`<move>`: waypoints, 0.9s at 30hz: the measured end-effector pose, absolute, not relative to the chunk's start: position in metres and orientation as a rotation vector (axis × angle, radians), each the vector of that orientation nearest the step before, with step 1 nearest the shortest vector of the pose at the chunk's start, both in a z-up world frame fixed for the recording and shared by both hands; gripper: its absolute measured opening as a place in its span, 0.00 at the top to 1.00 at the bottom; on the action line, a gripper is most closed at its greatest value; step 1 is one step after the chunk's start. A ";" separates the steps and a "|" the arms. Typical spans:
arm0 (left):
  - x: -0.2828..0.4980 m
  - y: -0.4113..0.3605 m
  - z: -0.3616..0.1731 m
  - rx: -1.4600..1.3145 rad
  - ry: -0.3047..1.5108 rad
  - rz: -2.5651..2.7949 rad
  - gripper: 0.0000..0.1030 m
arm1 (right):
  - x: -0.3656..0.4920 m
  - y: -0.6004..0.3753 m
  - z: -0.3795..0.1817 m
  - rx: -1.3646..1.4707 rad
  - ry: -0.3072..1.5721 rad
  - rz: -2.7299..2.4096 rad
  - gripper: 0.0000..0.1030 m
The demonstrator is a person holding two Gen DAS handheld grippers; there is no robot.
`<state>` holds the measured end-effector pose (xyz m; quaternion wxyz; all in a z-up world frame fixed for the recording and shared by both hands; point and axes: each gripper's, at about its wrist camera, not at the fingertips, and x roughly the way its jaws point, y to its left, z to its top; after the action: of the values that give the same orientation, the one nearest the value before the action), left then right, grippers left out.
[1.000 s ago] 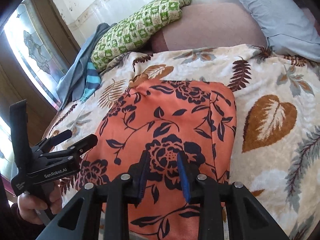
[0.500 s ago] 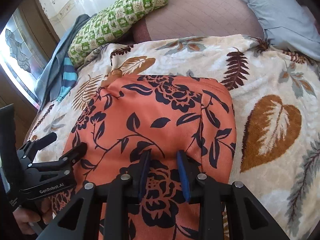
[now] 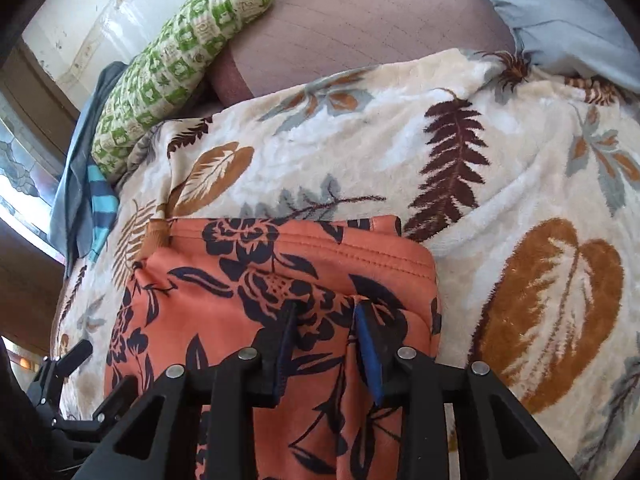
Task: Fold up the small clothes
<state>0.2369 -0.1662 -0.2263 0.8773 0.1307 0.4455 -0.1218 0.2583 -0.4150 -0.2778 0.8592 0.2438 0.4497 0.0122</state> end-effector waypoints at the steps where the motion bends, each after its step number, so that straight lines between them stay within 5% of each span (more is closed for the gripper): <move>1: 0.237 -0.166 -0.226 0.270 0.929 -0.253 0.00 | 0.260 -0.416 -0.278 0.521 0.945 0.025 0.63; 15: 0.231 -0.163 -0.227 0.260 0.918 -0.242 0.00 | 0.218 -0.377 -0.233 0.407 0.908 0.013 0.63; 27: 0.239 -0.161 -0.234 0.218 0.952 -0.253 0.00 | 0.235 -0.356 -0.270 0.267 0.947 -0.052 0.58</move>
<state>0.2388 -0.1615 -0.2337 0.8755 0.1045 0.4559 -0.1213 0.2349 -0.3565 -0.2696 0.8812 0.1282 0.4544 -0.0248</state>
